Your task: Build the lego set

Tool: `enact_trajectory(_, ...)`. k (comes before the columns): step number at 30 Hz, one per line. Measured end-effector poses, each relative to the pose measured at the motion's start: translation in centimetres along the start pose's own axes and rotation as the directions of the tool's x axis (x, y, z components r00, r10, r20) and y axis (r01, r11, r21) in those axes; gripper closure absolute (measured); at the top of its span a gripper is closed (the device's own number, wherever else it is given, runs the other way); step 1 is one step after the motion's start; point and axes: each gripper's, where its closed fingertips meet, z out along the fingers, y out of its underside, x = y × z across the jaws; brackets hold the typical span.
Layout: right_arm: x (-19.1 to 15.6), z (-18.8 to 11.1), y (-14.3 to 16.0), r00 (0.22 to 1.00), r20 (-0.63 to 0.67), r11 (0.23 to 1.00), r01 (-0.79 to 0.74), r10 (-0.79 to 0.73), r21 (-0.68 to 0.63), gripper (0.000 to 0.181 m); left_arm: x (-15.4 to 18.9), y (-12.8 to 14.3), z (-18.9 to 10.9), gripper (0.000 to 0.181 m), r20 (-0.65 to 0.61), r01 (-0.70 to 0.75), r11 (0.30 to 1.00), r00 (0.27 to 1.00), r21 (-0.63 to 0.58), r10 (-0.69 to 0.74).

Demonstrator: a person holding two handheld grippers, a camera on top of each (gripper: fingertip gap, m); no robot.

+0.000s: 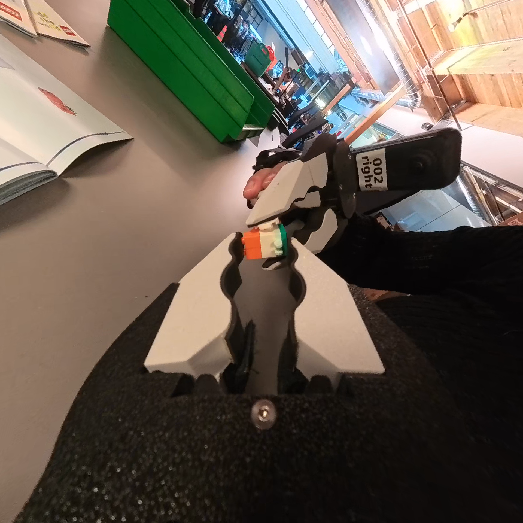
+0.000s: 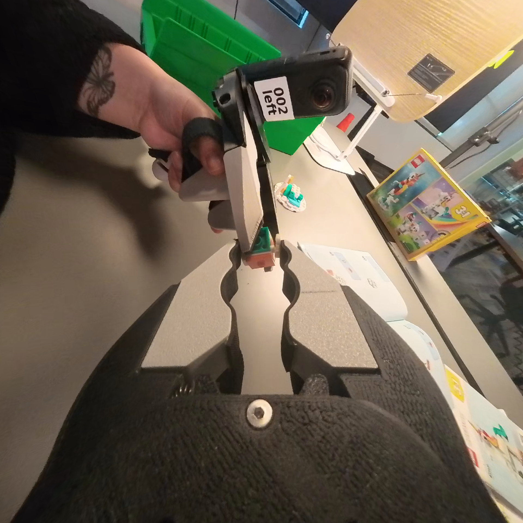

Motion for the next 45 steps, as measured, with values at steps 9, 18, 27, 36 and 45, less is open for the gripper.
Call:
enact_trajectory(9, 0.2, 0.0, -0.1, 0.999, -0.036, 1.000, 0.022, -0.021, 0.008, 0.156, 0.0, -0.1, -0.1, 0.154, -0.007, 0.010, 1.000, 1.000, 0.010, -0.010)
enact_trajectory(18, 0.3, 0.0, -0.2, 0.998, -0.054, 0.999, 0.039, -0.039, 0.006, 0.157, 0.0, -0.2, -0.1, 0.153, -0.013, 0.010, 1.000, 1.000, 0.020, -0.009)
enact_trajectory(27, 0.3, -0.1, -0.4, 0.993, -0.065, 0.995, 0.094, -0.095, -0.020, 0.157, 0.2, -0.2, -0.1, 0.153, -0.016, -0.009, 0.999, 1.000, 0.032, 0.010)
enact_trajectory(36, 0.7, 0.0, -0.7, 0.979, -0.137, 0.989, 0.146, -0.150, -0.039, 0.157, 0.2, -0.7, -0.3, 0.153, -0.002, -0.036, 0.997, 0.999, 0.064, 0.037)
enact_trajectory(45, 0.9, 0.1, -0.6, 0.963, -0.154, 0.974, 0.213, -0.223, -0.076, 0.158, 0.0, -0.8, -0.5, 0.153, 0.018, -0.055, 0.996, 0.998, 0.069, 0.054)
